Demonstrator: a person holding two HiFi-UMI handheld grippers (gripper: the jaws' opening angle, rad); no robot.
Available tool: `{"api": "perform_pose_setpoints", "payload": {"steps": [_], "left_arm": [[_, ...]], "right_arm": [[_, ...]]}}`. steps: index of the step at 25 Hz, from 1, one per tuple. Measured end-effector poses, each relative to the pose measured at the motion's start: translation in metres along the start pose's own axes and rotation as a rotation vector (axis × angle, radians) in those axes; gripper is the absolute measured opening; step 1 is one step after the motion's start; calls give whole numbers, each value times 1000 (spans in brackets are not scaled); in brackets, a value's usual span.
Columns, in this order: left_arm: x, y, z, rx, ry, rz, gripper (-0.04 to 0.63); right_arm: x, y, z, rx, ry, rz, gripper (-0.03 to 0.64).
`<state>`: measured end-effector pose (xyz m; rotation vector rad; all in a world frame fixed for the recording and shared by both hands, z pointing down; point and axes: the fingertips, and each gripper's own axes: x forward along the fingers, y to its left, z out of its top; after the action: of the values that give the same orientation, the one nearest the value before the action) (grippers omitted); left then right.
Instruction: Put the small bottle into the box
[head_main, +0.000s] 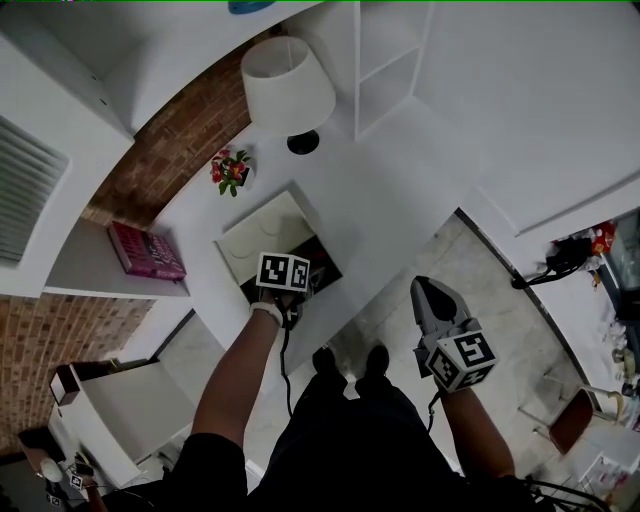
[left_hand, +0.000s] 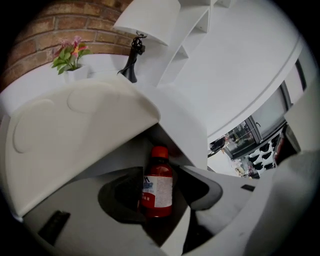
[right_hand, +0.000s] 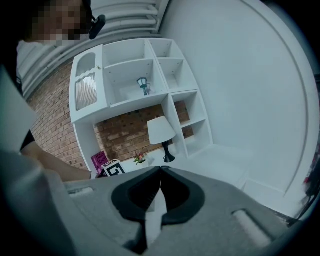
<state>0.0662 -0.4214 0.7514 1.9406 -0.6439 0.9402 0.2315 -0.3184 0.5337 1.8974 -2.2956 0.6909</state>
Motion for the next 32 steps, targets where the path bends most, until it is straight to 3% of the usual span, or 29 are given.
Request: {"api": "perform_pose_setpoints", "payload": {"steps": [3, 7, 10, 14, 19, 23, 27, 32], "left_arm": [[-29, -8, 15, 44, -107, 20, 218], [-95, -23, 48, 83, -390, 91, 216], [-149, -42, 62, 121, -550, 112, 216], [-212, -75, 77, 264, -711, 152, 216], [-286, -118, 91, 453, -886, 223, 216], [-343, -149, 96, 554, -1025, 269, 216], [-391, -167, 95, 603, -1135, 311, 216], [-429, -177, 86, 627, -1221, 358, 216]], "right_arm": [[2, 4, 8, -17, -21, 10, 3], [0, 12, 22, -65, -51, 11, 3], [-5, 23, 38, -87, -98, 15, 3], [-8, 36, 68, -108, -161, 32, 6], [-9, 53, 114, -157, -243, 46, 9], [-15, 81, 150, -239, -308, 78, 20], [-28, 115, 181, -357, -381, 105, 20], [-47, 145, 211, -430, -481, 116, 20]]}}
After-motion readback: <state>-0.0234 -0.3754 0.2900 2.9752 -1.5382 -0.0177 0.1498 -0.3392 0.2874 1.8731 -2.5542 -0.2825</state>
